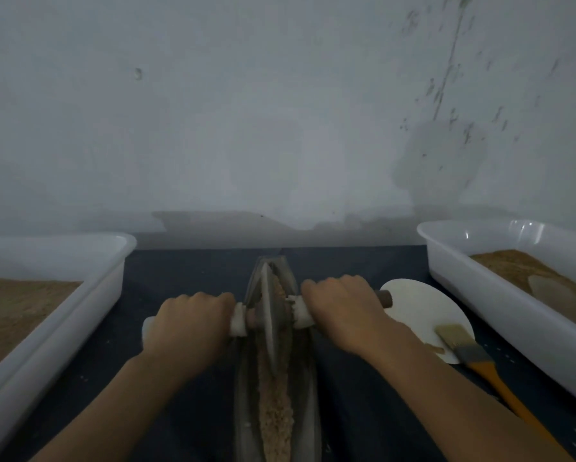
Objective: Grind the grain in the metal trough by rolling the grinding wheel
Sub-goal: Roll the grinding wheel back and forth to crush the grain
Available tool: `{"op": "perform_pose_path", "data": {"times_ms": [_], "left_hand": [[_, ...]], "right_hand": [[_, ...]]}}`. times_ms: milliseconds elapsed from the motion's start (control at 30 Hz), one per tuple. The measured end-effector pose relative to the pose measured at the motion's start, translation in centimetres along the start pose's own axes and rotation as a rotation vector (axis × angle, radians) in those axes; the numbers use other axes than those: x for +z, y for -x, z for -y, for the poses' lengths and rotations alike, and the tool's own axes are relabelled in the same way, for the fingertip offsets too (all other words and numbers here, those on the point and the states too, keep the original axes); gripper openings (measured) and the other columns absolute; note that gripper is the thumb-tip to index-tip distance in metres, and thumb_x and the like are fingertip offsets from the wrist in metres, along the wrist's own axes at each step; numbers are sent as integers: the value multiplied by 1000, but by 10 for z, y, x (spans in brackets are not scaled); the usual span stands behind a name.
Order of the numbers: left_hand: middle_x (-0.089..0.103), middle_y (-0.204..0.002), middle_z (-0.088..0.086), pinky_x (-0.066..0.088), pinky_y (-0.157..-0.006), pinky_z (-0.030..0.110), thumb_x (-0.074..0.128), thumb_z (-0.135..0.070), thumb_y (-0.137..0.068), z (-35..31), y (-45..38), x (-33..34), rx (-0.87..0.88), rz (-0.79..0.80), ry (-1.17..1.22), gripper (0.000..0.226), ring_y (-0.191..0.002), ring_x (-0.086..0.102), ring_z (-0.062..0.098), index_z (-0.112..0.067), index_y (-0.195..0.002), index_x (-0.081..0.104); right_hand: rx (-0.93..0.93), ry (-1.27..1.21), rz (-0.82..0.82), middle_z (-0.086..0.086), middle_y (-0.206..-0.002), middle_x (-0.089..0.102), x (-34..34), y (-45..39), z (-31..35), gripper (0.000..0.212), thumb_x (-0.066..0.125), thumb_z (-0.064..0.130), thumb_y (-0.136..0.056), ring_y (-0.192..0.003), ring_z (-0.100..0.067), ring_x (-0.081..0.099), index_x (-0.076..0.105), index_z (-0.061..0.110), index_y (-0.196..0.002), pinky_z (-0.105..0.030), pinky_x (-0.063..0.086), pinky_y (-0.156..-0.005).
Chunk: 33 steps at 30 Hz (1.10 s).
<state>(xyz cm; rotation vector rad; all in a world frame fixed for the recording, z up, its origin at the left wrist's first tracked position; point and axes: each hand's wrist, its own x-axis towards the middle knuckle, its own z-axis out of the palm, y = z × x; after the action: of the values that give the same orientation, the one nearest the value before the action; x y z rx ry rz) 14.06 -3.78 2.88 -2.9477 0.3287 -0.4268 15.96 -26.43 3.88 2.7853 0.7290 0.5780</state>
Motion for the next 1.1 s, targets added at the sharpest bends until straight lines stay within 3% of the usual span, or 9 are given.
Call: {"op": "perform_pose_path", "data": {"times_ms": [133,267,433,633,833,967,1100], "left_hand": [[37,-70,-13,35,-62,27,53,-44,-85,-2,13,-7,42,46,33,26,-66,43,9,-38,-82,28],[36,-69,-14,35,-64,32,54,-48,-78,-4,44,-14,31,89,23,36,-67,40,12,-37,-75,19],[40,-72,-10,29,-60,32,48,-44,-80,-8,49,-18,49,2,-97,28,-76,57,14,-36,-78,20],[35,-66,-9,32,-59,29,53,-42,-83,-4,10,-2,-9,-36,-65,30,-62,41,13,-34,-78,24],[43,-73,-10,32,-61,30,52,-39,-86,-4,3,-6,4,-23,-40,22,-67,47,14,-33,-82,31],[35,-69,-13,32,-62,29,55,-45,-82,-3,28,-14,44,92,8,34,-66,42,8,-38,-77,22],[35,-69,-12,30,-59,31,52,-49,-80,-5,45,-16,64,79,-52,39,-68,46,11,-34,-73,16]], "right_hand": [[9,-64,62,-2,-89,63,-10,15,3,22,63,23,-84,-64,-21,45,45,19,-96,-32,29,-60],[-19,-96,135,-4,-88,64,-27,54,16,23,63,18,-79,-70,-24,59,49,18,-96,-31,20,-51],[12,-105,147,-1,-97,63,-30,56,18,25,60,22,-84,-83,-23,61,47,20,-105,-31,28,-63],[-6,-41,38,-2,-85,63,0,17,2,25,62,23,-82,-70,-25,59,38,22,-86,-32,27,-56],[-24,-24,13,-6,-89,63,0,5,-3,21,61,22,-83,-74,-29,59,44,17,-94,-34,29,-59],[-42,-101,96,-1,-87,63,-14,37,7,22,64,22,-80,-72,-23,59,46,21,-94,-32,30,-59],[-48,-101,100,1,-90,63,-22,54,13,23,62,25,-80,-75,-22,61,49,22,-99,-31,26,-60]]}}
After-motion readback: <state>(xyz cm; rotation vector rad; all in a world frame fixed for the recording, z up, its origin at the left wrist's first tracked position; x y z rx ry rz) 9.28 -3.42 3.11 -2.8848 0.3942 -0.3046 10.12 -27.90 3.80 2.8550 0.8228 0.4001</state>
